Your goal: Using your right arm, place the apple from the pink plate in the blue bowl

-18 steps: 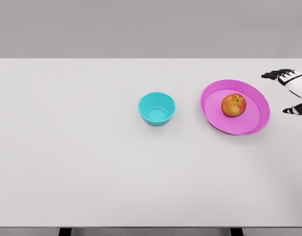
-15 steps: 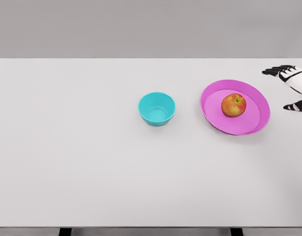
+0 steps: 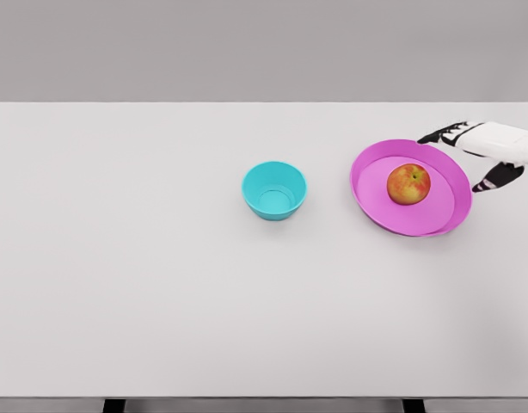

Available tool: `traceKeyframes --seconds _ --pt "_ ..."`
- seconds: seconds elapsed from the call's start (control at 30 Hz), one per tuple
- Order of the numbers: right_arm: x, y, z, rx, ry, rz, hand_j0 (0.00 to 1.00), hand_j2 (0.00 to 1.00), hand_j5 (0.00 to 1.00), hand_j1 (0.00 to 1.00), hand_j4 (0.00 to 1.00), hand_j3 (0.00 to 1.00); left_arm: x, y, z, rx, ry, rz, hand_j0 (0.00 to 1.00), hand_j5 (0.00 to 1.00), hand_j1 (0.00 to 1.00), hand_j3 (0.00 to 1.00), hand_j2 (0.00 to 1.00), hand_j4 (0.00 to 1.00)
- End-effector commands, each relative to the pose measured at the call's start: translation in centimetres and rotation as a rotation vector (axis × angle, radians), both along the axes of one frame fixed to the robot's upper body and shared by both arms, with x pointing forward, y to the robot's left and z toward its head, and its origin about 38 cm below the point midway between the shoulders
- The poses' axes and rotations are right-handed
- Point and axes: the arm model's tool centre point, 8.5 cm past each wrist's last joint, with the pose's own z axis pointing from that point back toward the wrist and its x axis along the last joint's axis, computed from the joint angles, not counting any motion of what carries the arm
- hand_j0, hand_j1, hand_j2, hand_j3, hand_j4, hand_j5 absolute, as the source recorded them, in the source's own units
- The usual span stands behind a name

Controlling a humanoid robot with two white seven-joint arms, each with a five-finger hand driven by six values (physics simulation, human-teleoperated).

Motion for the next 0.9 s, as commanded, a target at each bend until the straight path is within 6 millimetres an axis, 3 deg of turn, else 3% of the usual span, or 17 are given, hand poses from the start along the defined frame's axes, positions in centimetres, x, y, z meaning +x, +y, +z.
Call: traceKeyframes --seconds 0.0,0.23,0.43,0.57,0.87 --pt "-0.1 -0.7 -2.4 -0.019 0.081 -0.029 1.00 1.00 1.00 1.00 1.00 1.00 0.0 0.0 0.0 0.000 -0.001 0.000 1.00 1.00 1.00 1.00 1.00 1.00" --pt "1.6 4.3 -3.0 -0.055 0.130 0.085 1.00 1.00 1.00 1.00 1.00 1.00 0.0 0.0 0.0 0.000 0.000 0.000 1.00 1.00 1.00 1.00 1.00 1.00" --pt "2.2 5.0 -3.6 -0.050 0.145 0.087 1.00 1.00 1.00 1.00 1.00 1.00 0.0 0.0 0.0 0.000 0.000 0.000 1.00 1.00 1.00 1.00 1.00 1.00" --pt "2.8 5.4 -2.6 -0.048 0.121 0.093 1.00 1.00 1.00 1.00 1.00 1.00 0.0 0.0 0.0 0.000 -0.001 0.000 1.00 1.00 1.00 1.00 1.00 1.00" --pt "2.2 7.4 -2.8 -0.061 0.121 0.160 1.00 1.00 1.00 1.00 1.00 1.00 0.0 0.0 0.0 0.000 0.000 0.000 1.00 1.00 1.00 1.00 1.00 1.00"
